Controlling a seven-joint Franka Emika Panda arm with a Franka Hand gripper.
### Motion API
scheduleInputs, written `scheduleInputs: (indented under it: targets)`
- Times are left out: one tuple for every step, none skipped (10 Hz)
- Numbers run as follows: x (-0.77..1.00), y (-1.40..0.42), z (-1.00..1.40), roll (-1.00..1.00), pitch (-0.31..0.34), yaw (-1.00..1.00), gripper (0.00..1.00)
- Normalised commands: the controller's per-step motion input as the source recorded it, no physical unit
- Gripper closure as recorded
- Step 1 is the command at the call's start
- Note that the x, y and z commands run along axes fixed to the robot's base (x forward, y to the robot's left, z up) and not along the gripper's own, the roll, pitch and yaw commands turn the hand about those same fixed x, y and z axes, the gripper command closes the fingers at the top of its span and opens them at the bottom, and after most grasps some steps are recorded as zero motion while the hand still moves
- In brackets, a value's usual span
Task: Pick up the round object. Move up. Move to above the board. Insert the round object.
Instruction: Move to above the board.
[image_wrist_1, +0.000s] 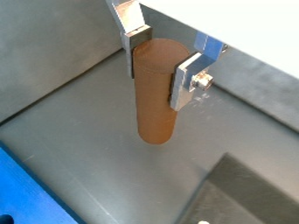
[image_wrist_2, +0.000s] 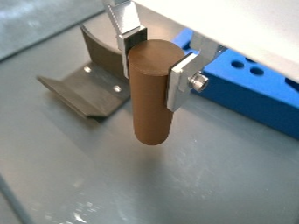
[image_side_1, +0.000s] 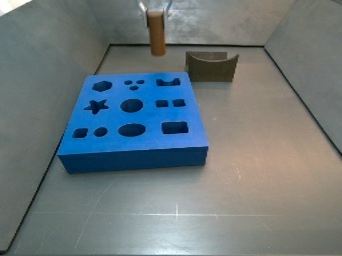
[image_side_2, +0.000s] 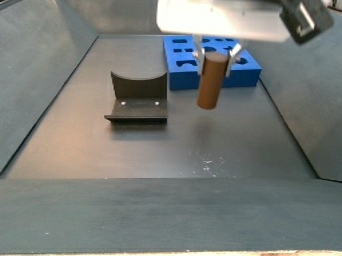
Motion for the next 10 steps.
scheduleInputs:
  targets:
    - [0.27, 0.17, 1.00, -0.04, 0.166, -0.06, 1.00]
    - [0.26, 0.16, 1.00, -0.05, 0.162, -0.05, 1.00]
    - [0.24, 0.15, 1.00, -0.05, 0.145, -0.05, 1.00]
    - [0.23, 0.15, 1.00, -0.05, 0.143, -0.05, 1.00]
    - [0.21, 0.14, 1.00, -0.06, 0.148, -0.04, 1.00]
    - [0.20, 0.14, 1.00, -0.06, 0.146, -0.04, 1.00]
    - [0.19, 0.13, 1.00, -0.06, 0.146, -0.04, 1.00]
    - [0.16, 0.12, 1.00, -0.06, 0.148, -0.04, 1.00]
    - [0.14, 0.11, 1.00, -0.06, 0.141, -0.04, 1.00]
    - [0.10, 0.09, 0.93, -0.06, 0.134, -0.04, 1.00]
